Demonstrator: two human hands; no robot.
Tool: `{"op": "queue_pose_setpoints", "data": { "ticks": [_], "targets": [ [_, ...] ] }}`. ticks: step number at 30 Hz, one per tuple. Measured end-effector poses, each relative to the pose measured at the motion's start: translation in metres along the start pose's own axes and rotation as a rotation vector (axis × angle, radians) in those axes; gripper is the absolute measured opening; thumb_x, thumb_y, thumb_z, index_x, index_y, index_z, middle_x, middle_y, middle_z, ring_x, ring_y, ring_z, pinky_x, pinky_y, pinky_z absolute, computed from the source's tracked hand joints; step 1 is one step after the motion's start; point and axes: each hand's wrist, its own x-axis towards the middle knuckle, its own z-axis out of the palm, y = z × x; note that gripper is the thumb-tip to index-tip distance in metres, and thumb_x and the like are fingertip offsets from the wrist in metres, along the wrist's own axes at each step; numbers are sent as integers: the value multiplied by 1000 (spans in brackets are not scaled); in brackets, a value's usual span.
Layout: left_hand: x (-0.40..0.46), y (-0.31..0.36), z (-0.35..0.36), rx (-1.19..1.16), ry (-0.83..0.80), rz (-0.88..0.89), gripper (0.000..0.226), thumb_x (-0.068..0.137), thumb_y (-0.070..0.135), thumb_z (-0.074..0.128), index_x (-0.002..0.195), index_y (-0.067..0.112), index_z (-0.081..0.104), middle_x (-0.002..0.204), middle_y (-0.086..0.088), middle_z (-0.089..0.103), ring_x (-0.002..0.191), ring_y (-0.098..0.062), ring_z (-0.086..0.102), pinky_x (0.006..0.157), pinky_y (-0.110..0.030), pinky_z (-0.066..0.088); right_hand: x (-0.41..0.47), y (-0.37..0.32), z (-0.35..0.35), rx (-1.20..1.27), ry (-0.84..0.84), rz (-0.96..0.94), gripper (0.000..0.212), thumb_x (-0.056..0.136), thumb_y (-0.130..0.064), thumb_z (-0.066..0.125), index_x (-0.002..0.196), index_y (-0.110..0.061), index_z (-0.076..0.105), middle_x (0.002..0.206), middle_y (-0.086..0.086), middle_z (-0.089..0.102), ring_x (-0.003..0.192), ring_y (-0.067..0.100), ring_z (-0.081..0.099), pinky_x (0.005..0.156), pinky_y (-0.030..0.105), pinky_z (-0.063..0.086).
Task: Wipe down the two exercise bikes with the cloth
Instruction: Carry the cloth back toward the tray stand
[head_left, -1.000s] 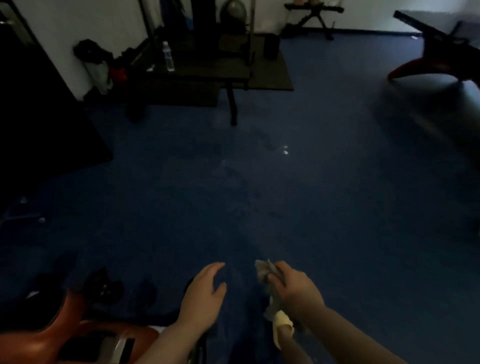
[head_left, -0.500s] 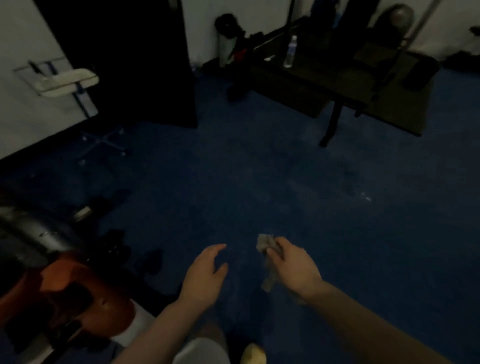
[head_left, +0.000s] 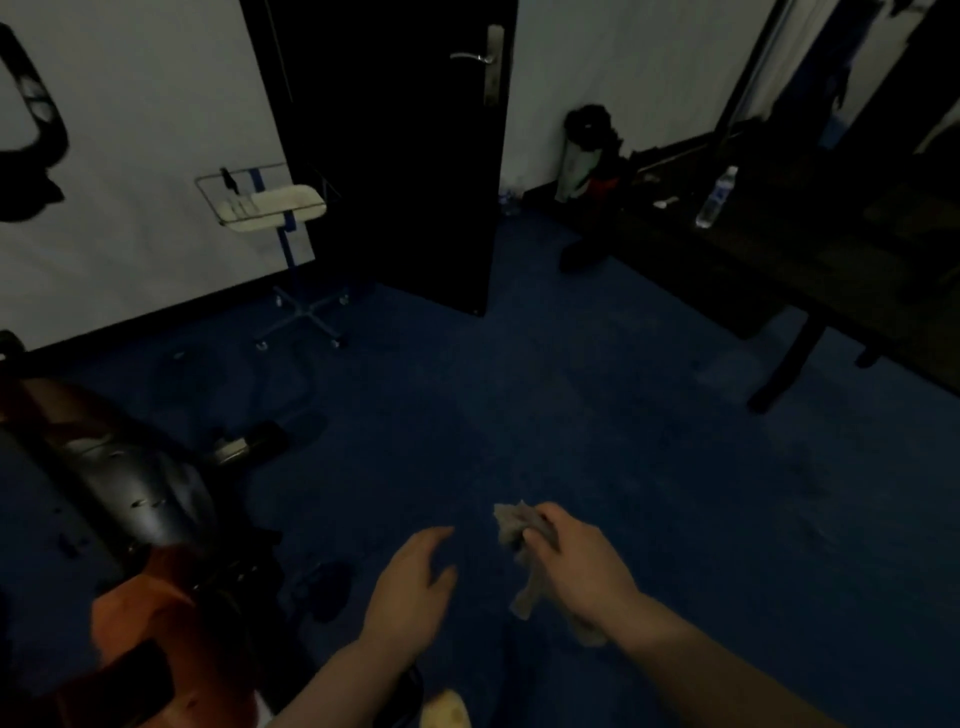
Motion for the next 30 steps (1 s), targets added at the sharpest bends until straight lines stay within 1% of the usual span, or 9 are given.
{"op": "queue_pose_setpoints", "data": {
  "ticks": [4, 7, 11, 14, 17, 22, 26, 28, 30],
  "targets": [
    [46, 24, -5, 28, 28, 35, 44, 93, 16, 53, 136, 21, 45, 132, 13, 45, 123, -7, 44, 107, -23, 34, 46, -8, -27, 7, 17, -23, 10, 97, -37, 46, 103, -33, 53, 87, -16, 63, 76, -1, 59, 60, 20, 45],
    [68, 31, -12, -16, 52, 25, 43, 93, 15, 53, 134, 23, 47, 134, 11, 47, 122, -5, 45, 107, -23, 34, 78, -11, -33, 8, -32, -52, 10, 97, -37, 46, 103, -34, 54, 90, -15, 63, 78, -1, 60, 65, 22, 48],
    [116, 35, -26, -34, 123, -41, 43, 94, 17, 52, 136, 23, 44, 133, 13, 45, 121, -2, 42, 101, -15, 30, 147, -26, -41, 4, -86, -83, 14, 98, -37, 46, 106, -30, 55, 94, -10, 64, 81, 4, 60, 72, 30, 53],
    [155, 41, -44, -64, 234, -75, 43, 94, 15, 53, 136, 21, 45, 130, 13, 45, 121, -4, 44, 101, -16, 32, 204, -45, -44, -37, -155, -142, 14, 97, -35, 46, 107, -28, 54, 96, -7, 64, 81, 7, 60, 70, 30, 52],
    [192, 48, -63, -62, 308, -139, 43, 93, 15, 53, 134, 22, 46, 129, 13, 46, 117, -2, 44, 96, -14, 31, 259, -63, -53, -43, -219, -201, 13, 97, -34, 47, 108, -31, 54, 96, -9, 64, 81, 4, 60, 66, 26, 51],
    [249, 59, -93, -104, 433, -198, 42, 92, 15, 55, 132, 24, 47, 125, 17, 45, 115, -2, 45, 94, -14, 32, 336, -95, -68, -91, -294, -283, 16, 97, -33, 47, 112, -31, 53, 99, -9, 64, 83, 5, 60, 68, 27, 51],
    [273, 51, -114, -161, 530, -277, 41, 90, 12, 58, 130, 21, 50, 126, 12, 50, 115, -5, 48, 98, -20, 36, 378, -127, -61, -104, -387, -304, 18, 97, -30, 47, 114, -29, 53, 103, -6, 64, 88, 9, 61, 77, 32, 53],
    [287, 39, -127, -190, 562, -326, 41, 90, 10, 59, 129, 19, 51, 126, 7, 53, 117, -8, 49, 101, -24, 38, 401, -145, -52, -110, -426, -322, 16, 97, -29, 47, 111, -30, 53, 101, -8, 63, 86, 6, 60, 75, 30, 53],
    [303, 26, -142, -210, 570, -351, 41, 90, 11, 58, 129, 20, 51, 126, 7, 53, 116, -7, 49, 100, -22, 38, 426, -166, -42, -118, -450, -335, 14, 97, -29, 47, 110, -30, 53, 99, -9, 63, 84, 5, 59, 73, 29, 52]
  ]
}}
